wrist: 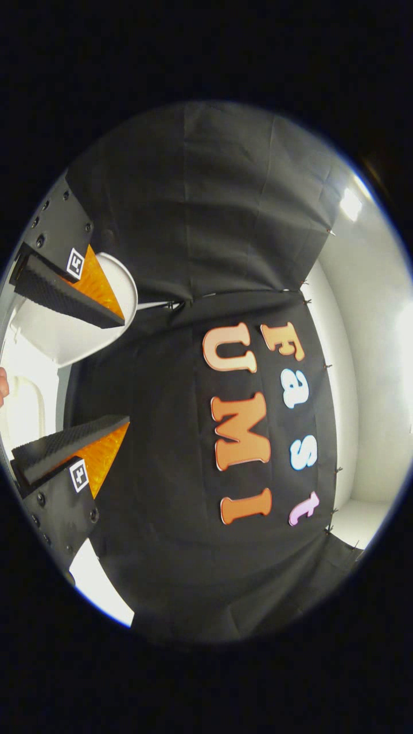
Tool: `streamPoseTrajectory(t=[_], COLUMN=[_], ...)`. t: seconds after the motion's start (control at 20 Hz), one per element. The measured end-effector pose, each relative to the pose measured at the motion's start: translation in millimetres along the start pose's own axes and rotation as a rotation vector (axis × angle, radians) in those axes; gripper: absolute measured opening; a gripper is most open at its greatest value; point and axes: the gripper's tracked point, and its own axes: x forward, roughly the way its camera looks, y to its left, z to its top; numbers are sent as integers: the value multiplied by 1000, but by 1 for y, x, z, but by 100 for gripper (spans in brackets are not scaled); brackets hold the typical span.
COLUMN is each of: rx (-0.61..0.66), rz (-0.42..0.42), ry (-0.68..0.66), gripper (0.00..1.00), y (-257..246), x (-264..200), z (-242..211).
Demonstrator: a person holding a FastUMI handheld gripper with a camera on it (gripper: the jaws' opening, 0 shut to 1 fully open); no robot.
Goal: Open the toilet lid.
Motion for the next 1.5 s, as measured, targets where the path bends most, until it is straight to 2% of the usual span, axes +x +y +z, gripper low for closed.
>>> streamPoseTrajectory(t=[0.25,0.8,1.0,1.3,1.5], rx=[-72,-104,-108,-96,-59], rz=[-104,-293,-373,-441,-481], ry=[29,75,67,0,7], gripper=[97,98,98,98,98], y=[-92,-248,-286,-303,-315], x=[-37,-132,-162,-190,-194], z=[-16,-68,-84,-98,-115])
